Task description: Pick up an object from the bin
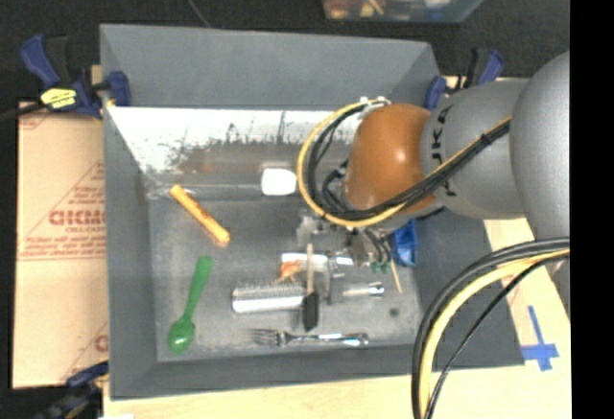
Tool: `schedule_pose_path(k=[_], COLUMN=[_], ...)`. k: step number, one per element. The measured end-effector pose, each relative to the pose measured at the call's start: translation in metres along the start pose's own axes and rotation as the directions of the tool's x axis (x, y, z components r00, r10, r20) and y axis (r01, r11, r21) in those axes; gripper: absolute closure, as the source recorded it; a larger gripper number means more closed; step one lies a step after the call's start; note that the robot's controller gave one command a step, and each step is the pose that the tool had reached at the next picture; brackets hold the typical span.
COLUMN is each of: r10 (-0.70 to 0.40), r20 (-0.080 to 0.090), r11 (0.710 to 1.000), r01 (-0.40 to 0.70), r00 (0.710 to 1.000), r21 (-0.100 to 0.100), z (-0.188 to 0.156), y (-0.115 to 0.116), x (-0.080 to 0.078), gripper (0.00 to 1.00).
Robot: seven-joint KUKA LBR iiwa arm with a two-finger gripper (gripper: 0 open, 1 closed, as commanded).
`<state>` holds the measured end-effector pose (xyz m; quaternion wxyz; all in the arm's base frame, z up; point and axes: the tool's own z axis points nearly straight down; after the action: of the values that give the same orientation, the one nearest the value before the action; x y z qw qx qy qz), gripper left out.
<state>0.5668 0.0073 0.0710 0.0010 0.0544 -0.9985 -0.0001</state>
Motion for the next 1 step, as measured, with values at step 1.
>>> schedule_pose_path(k=[1], r10=[-0.056], r20=[0.021], r11=[0.998], r01=[0.056], r00=[0.998], r21=[0.004], z=[-0.0853], y=[0.0027], x=[-0.0002], gripper=[0.00])
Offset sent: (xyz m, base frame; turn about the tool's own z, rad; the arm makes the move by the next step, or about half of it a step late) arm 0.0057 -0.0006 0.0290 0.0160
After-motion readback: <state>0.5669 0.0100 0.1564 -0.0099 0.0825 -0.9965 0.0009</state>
